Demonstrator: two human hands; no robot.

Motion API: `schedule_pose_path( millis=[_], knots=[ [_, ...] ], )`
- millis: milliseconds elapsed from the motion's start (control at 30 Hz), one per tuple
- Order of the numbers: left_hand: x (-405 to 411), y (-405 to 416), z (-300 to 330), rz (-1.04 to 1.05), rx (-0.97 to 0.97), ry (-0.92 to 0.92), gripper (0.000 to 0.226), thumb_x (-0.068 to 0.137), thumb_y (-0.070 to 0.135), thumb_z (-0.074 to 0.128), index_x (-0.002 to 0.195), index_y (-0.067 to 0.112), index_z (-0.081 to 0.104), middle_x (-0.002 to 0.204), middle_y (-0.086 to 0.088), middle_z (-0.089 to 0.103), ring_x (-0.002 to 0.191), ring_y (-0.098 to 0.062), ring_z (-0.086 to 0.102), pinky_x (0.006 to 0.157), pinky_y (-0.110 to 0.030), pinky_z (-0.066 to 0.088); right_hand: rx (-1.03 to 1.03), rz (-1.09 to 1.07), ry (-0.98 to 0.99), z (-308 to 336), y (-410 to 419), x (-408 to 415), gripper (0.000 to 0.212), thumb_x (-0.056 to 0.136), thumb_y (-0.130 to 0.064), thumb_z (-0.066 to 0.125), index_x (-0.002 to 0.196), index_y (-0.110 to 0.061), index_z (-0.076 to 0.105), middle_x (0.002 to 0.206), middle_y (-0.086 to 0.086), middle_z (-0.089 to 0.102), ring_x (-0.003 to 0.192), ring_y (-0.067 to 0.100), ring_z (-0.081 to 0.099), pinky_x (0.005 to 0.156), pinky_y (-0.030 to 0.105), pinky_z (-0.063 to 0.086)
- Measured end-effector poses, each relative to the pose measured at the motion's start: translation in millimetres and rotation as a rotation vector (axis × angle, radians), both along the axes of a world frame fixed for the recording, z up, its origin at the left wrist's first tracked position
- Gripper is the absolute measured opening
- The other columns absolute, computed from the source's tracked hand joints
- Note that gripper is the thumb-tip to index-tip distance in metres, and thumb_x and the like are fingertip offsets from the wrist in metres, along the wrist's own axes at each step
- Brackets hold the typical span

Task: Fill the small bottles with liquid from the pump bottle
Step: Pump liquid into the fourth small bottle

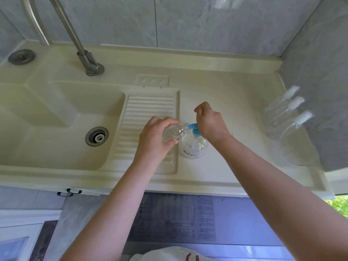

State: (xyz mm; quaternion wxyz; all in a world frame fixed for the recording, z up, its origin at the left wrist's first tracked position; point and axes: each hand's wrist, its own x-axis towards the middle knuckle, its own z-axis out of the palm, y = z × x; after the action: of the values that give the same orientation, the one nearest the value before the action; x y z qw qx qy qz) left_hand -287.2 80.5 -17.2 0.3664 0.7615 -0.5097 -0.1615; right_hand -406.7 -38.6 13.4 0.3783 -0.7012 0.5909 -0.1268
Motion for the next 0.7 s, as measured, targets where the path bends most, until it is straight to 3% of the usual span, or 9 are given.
schedule_pose_path(
  millis=[233, 533, 700],
  knots=[
    [1.6, -0.1, -0.9, 0.003, 0.011, -0.016, 0.052, 0.066, 0.015, 0.085, 0.109, 0.038, 0.066, 0.100, 0.008, 0.053, 0.098, -0.014, 0.058, 0.091, -0.040, 0.049, 0.113, 0.018, -0.030, 3.1, -6.2, -6.5, 0.035, 0.101, -0.036, 0.034, 0.124, -0.018, 0.054, 0.105, 0.010, 0.055, 0.098, 0.031, 0.055, 0.086, 0.037, 0.046],
    [-0.5, 0.2, 1.1, -0.001, 0.010, 0.022, 0.051, 0.069, 0.015, 0.084, 0.112, 0.036, 0.066, 0.100, 0.008, 0.053, 0.099, -0.011, 0.057, 0.093, -0.033, 0.047, -0.010, 0.027, 0.015, 1.8, 2.4, -1.6, 0.031, 0.099, -0.019, 0.030, 0.118, -0.013, 0.052, 0.105, 0.018, 0.063, 0.095, 0.041, 0.060, 0.085, 0.047, 0.053],
    [-1.1, 1.7, 1.6, 0.001, 0.013, 0.041, 0.051, 0.068, 0.015, 0.084, 0.112, 0.036, 0.066, 0.099, 0.007, 0.053, 0.098, -0.013, 0.057, 0.094, -0.036, 0.047, 0.043, 0.018, -0.028, 3.2, -0.1, -5.4, 0.039, 0.103, -0.036, 0.029, 0.123, -0.014, 0.054, 0.113, 0.015, 0.061, 0.102, 0.036, 0.057, 0.091, 0.044, 0.050]
  ],
)
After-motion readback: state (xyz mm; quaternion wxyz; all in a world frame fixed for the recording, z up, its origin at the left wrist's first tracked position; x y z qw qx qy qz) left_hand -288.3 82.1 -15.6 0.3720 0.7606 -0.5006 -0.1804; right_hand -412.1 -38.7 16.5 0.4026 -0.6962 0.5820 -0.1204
